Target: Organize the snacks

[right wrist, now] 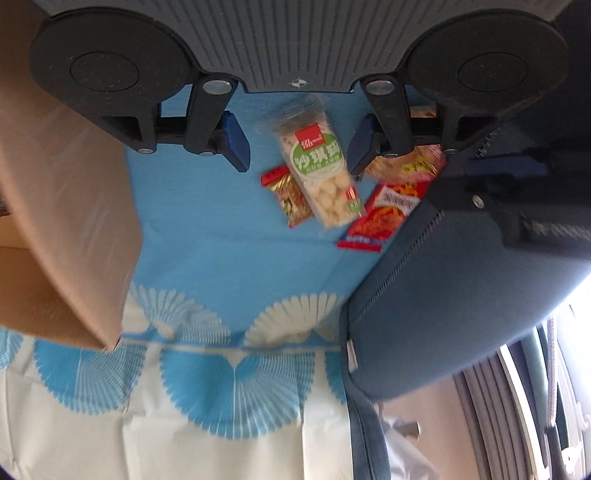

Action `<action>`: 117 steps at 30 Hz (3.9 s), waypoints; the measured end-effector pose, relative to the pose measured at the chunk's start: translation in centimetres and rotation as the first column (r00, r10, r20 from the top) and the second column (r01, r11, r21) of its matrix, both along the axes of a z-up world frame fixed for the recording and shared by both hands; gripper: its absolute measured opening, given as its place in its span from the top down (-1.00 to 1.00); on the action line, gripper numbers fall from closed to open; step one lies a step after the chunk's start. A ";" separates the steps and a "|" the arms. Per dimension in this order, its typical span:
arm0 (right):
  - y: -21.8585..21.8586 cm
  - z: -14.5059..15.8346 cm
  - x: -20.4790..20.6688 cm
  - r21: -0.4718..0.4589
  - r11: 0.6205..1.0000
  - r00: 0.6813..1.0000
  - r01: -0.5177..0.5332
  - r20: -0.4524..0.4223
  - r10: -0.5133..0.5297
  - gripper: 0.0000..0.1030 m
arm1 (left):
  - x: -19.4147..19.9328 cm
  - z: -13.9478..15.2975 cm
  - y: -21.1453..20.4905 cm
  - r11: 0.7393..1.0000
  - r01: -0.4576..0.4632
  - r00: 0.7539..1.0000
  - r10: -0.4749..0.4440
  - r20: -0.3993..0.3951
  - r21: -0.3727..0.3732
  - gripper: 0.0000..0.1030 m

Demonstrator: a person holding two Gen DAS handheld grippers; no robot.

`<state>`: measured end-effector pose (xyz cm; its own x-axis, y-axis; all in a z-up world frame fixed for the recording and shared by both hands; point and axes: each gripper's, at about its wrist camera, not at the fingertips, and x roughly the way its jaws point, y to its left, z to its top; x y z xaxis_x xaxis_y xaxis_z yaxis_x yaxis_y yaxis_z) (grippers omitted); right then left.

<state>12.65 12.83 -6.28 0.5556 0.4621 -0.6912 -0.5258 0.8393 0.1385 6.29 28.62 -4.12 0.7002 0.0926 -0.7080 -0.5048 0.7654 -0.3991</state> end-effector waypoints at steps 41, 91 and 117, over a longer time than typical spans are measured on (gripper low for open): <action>-6.1 1.7 -11.1 -0.198 0.959 0.976 -0.203 -0.123 0.181 0.18 | -3.6 -2.5 -2.5 0.974 0.188 0.961 -0.208 -0.180 -0.124 0.72; -5.0 -0.7 -8.9 -0.212 0.964 0.978 -0.160 -0.169 0.125 0.23 | 1.7 -4.1 -4.9 0.988 0.125 0.942 -0.091 -0.322 0.086 -0.77; -5.0 -0.3 -9.2 -0.222 0.965 0.986 -0.138 -0.125 0.112 0.26 | 1.9 -3.9 -5.1 0.987 0.133 0.941 -0.095 -0.325 0.095 -0.77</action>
<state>3.43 7.87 -6.59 0.4176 0.3451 -0.8405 -0.6207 0.7839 0.0134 8.16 23.51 -7.97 0.4509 0.1189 -0.8846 -0.4978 0.8562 -0.1386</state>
